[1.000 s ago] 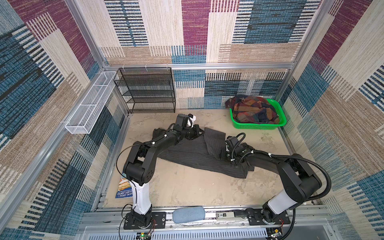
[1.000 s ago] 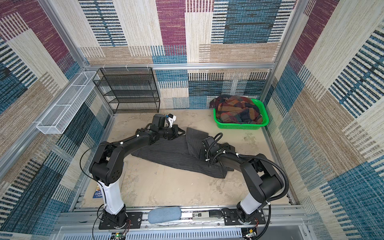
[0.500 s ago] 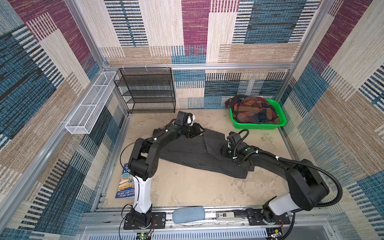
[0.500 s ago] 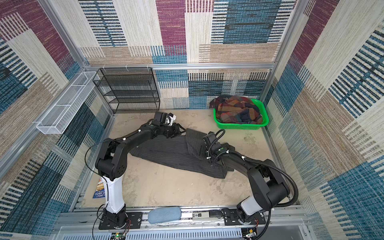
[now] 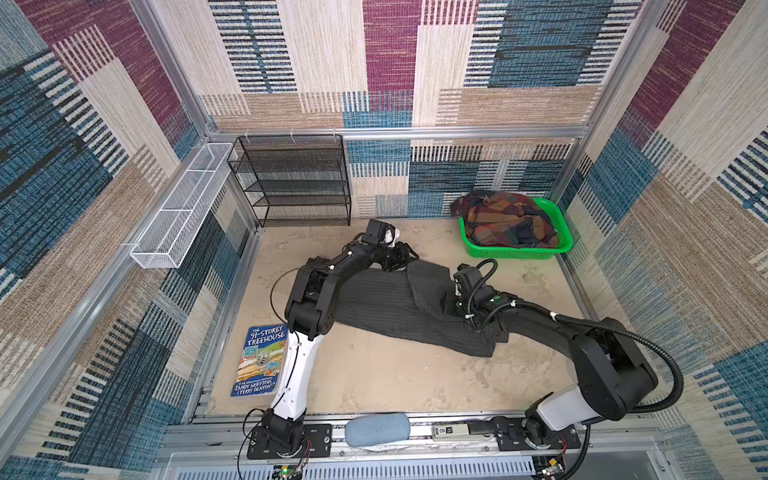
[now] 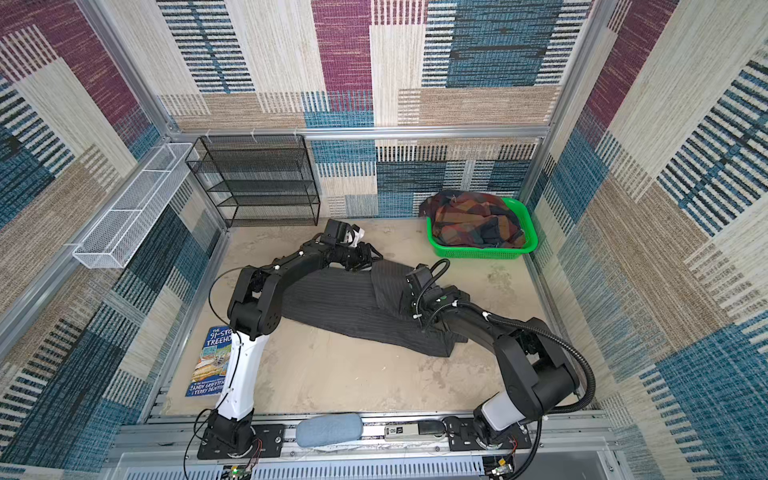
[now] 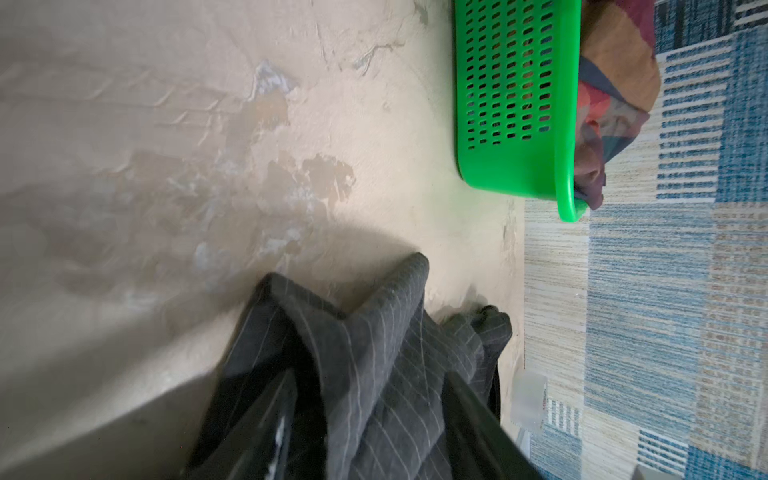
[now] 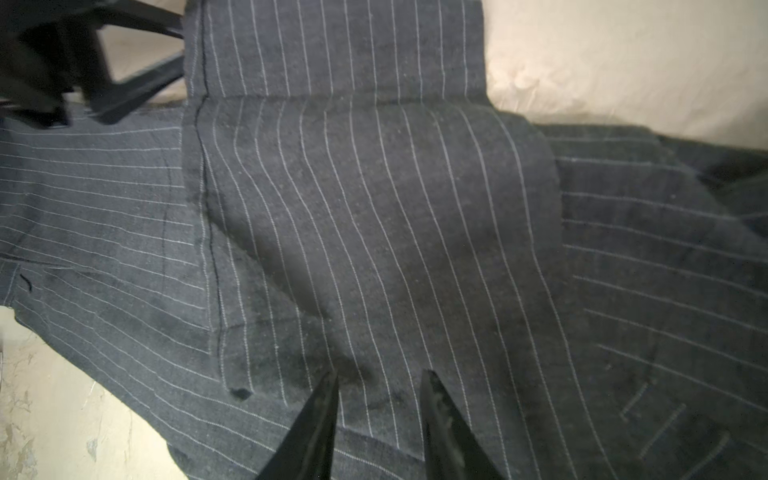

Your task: Fold and stack the long sleeve shirts

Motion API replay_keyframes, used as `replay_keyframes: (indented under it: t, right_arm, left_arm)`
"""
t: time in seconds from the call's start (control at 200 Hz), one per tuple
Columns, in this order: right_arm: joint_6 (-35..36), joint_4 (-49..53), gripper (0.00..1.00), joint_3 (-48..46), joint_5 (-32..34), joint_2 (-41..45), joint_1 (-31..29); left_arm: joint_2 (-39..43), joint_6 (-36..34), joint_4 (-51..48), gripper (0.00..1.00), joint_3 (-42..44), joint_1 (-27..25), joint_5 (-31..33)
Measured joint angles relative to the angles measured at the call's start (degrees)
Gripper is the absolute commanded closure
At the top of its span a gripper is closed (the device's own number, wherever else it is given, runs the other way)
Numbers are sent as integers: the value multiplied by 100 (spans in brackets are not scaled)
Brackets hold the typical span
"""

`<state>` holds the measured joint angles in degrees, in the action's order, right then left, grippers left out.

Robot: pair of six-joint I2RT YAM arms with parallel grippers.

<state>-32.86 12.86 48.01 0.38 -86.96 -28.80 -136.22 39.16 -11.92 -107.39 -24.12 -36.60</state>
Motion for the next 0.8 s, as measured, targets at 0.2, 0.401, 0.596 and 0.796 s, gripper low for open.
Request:
replay_keyframes:
  t: [0.2, 0.401, 0.596, 0.796]
  right_arm:
    - [2, 2, 64, 15, 4, -4, 44]
    - [0, -48, 64, 28, 11, -94, 107]
    - [-44, -297, 66, -131, -96, -282, 129]
    - [-144, -442, 66, -315, -168, -400, 155]
  left_arm:
    - [-254, 420, 485, 87, -63, -2, -361]
    - [-216, 688, 1128, 100, 61, -2, -643]
    - [323, 1021, 2138, 100, 822, -37, -870]
    - [1010, 1014, 3040, 100, 1423, -184, -1062]
